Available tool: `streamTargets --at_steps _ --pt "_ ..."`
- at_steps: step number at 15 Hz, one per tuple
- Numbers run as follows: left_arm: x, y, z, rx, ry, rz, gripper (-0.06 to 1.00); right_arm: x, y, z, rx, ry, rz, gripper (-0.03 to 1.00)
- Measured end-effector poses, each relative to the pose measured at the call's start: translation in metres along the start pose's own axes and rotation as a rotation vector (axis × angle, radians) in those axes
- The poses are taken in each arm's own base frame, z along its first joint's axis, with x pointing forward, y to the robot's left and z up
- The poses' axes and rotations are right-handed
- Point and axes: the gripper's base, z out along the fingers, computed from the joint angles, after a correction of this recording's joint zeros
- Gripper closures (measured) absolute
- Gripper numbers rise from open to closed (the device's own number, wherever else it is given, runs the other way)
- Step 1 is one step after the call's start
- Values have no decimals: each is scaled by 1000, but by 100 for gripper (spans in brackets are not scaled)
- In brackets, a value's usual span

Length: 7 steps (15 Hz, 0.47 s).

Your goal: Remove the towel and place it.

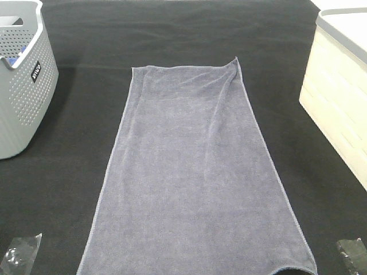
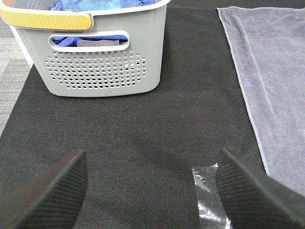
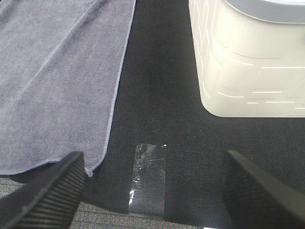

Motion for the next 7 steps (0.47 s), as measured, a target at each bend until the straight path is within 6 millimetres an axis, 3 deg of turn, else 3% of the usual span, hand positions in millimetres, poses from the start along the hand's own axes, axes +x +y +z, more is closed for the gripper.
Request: streamTargets --at_steps 7 --pt "0 0 0 1 0 0 23 0 0 0 0 0 0 20"
